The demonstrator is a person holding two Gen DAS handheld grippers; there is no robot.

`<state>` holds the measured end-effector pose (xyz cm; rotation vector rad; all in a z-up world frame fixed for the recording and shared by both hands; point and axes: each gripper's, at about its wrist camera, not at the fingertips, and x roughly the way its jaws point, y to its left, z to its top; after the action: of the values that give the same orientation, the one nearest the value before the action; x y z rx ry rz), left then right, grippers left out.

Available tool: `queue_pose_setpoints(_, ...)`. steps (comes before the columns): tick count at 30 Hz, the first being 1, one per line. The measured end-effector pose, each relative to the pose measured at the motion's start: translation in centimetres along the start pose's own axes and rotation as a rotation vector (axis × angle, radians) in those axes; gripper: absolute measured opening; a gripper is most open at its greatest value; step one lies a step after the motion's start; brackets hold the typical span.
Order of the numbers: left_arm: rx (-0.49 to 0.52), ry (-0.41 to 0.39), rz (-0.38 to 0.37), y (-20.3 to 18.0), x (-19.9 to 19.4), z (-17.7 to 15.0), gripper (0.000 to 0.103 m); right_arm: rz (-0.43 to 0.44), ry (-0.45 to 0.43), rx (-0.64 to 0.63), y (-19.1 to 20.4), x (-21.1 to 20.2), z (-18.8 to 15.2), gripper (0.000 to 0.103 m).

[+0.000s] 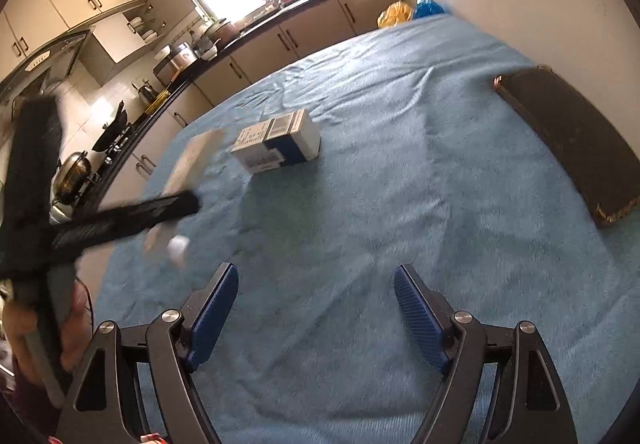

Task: Collect trash
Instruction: 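Grasp the large white medicine box with the left tool while the right grasps the small white-blue box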

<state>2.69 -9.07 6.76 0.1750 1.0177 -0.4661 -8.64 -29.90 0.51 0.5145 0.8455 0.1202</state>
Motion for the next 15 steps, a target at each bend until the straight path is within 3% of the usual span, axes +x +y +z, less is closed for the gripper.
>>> queue_pose_setpoints(3, -0.006, -0.021, 0.022, 0.6, -2.9, -2.9, 0.052, 0.026, 0.023, -0.056, 1.2, -1.1, 1.2, 0.085)
queue_pose_setpoints(7, -0.069, -0.045, 0.035, 2.0, -5.5, -6.4, 0.052, -0.045, -0.008, -0.288, 4.8, -1.0, 4.8, 0.092)
queue_pose_setpoints(12, -0.117, -0.079, 0.073, 3.8, -7.0, -9.2, 0.053, -0.192, -0.026, -0.585, 7.8, 3.9, 8.1, 0.093)
queue_pose_setpoints(15, -0.144, -0.086, 0.052, 5.3, -7.0, -10.0, 0.053, -0.21, 0.013, -0.686, 8.9, 6.8, 9.4, 0.093)
